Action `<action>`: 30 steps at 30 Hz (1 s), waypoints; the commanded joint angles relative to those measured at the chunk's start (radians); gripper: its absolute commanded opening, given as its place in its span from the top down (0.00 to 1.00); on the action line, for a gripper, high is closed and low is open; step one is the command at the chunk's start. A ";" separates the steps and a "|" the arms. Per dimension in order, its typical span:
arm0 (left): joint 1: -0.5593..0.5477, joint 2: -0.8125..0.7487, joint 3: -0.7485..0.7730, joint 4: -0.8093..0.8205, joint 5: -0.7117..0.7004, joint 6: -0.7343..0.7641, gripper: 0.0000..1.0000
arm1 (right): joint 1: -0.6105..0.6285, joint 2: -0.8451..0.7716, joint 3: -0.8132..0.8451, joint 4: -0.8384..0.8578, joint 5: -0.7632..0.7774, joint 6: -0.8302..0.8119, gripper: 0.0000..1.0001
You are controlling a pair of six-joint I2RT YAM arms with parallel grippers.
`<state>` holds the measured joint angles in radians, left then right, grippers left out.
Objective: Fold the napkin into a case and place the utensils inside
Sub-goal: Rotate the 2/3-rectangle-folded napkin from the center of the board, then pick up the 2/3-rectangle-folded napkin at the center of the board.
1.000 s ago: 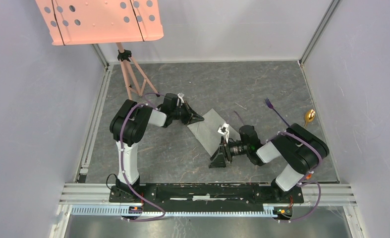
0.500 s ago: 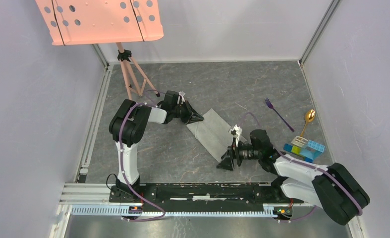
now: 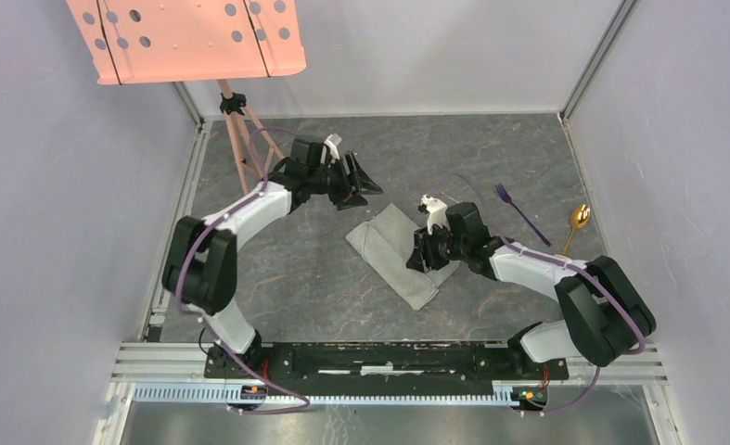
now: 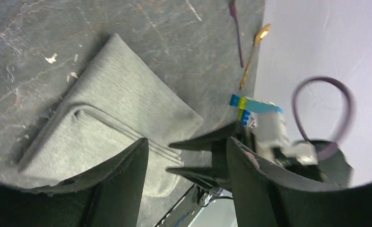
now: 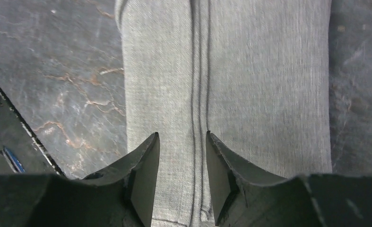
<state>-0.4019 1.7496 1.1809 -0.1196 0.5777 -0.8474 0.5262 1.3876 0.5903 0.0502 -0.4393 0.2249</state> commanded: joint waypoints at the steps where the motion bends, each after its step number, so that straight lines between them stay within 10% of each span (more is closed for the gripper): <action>1: -0.007 -0.167 -0.033 -0.134 -0.027 0.102 0.31 | 0.019 0.008 -0.071 0.065 0.060 0.098 0.56; 8: -0.009 -0.396 -0.226 -0.215 -0.106 0.140 0.27 | 0.216 -0.017 -0.265 0.397 0.170 0.440 0.61; 15: -0.013 -0.642 -0.377 -0.356 -0.265 0.155 0.22 | 0.402 0.108 -0.113 0.633 0.057 0.558 0.49; 21: -0.259 -0.813 -0.415 -0.551 -0.560 0.051 0.22 | 0.194 -0.127 -0.035 0.106 0.199 0.273 0.18; 23: -0.436 -0.785 -0.400 -0.597 -0.712 -0.074 0.06 | 0.066 -0.209 -0.041 -0.059 0.270 0.193 0.06; 30: -0.850 -0.316 -0.094 -0.699 -0.978 -0.340 0.08 | -0.299 -0.266 -0.022 -0.362 0.399 0.057 0.02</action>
<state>-1.1416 1.2163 0.9047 -0.7456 -0.1917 -1.0172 0.3733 1.1137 0.5495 -0.0582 -0.1150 0.3855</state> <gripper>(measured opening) 0.961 0.979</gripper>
